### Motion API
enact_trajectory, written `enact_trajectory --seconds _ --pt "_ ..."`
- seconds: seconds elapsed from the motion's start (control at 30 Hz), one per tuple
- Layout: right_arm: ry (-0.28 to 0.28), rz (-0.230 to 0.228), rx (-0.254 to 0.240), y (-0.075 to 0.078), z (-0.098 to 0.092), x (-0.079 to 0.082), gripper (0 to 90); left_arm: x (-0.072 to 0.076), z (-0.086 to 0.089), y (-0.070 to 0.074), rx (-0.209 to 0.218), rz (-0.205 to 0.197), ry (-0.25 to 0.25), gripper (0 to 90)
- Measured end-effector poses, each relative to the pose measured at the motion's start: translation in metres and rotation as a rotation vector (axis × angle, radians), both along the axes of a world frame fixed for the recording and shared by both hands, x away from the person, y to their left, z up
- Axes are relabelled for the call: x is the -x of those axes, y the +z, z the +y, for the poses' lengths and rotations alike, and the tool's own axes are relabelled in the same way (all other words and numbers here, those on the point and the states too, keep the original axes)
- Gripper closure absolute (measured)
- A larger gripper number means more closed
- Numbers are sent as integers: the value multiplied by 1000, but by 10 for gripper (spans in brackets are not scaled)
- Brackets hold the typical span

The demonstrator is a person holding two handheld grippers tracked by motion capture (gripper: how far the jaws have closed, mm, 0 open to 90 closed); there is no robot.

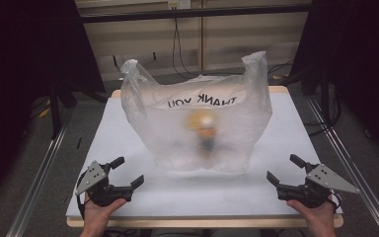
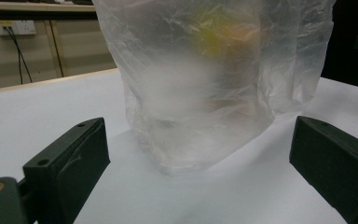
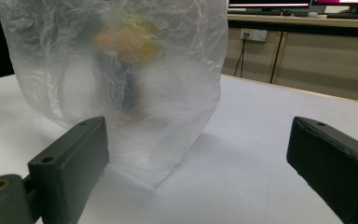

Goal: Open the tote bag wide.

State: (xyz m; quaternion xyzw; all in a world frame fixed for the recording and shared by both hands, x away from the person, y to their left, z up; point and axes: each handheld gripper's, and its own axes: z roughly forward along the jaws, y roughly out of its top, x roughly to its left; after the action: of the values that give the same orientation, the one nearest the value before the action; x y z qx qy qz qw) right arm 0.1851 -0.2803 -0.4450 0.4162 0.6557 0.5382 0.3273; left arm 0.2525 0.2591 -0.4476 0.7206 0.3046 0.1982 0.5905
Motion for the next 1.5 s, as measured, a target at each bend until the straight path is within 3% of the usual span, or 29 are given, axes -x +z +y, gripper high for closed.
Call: enact_trajectory --seconds 0.17,0.23,0.27,0.43,0.5,0.53,0.6,0.63,0.67,0.7,0.77,0.93,1.07,1.1,1.23,1.27,1.37,1.4,1.5 --pt "11 13 6 -1 1 -2 92 -2 1 0 -29 7 -7 51" --pt "21 23 12 -2 3 -3 100 -2 -1 -1 -7 17 -4 61" --pt "19 25 14 -2 3 -4 117 -2 0 -1 -27 12 1 63" --pt "31 29 10 -3 3 -6 174 -2 -2 -1 -19 30 10 109" --pt "45 38 6 -3 2 -7 259 -2 -2 -1 -13 30 -1 156" --pt "49 43 3 -3 2 -7 272 -1 -4 0 9 48 -29 176" --pt "58 44 -1 -2 2 -8 319 -2 -2 1 -16 39 -40 214" --pt "68 37 -1 -1 2 -8 349 0 -4 0 -14 24 -8 224" --pt "80 35 -7 0 3 -8 390 0 -5 0 -8 34 -24 293" --pt "80 35 -7 0 3 -8 390 1 -6 0 13 38 -29 293" --pt "106 39 -11 1 4 -9 475 1 -6 2 -3 38 -63 342" --pt "144 38 -7 3 7 -9 580 4 -7 5 -10 25 -96 472" --pt "178 27 -20 7 10 -8 731 8 -7 9 0 20 -128 617" --pt "182 25 -23 8 10 -7 745 7 -7 10 3 30 -160 639" --pt "210 32 -23 12 12 -8 830 5 -8 13 -10 51 -189 713" --pt "228 35 -25 13 12 -9 858 5 -11 13 2 64 -174 748" --pt "248 47 -32 17 13 -12 900 2 -15 18 -14 85 -215 801" --pt "262 62 -37 21 15 -15 900 1 -17 20 -23 84 -212 864" --pt "282 72 -42 26 18 -18 900 -1 -21 26 -23 86 -245 900"
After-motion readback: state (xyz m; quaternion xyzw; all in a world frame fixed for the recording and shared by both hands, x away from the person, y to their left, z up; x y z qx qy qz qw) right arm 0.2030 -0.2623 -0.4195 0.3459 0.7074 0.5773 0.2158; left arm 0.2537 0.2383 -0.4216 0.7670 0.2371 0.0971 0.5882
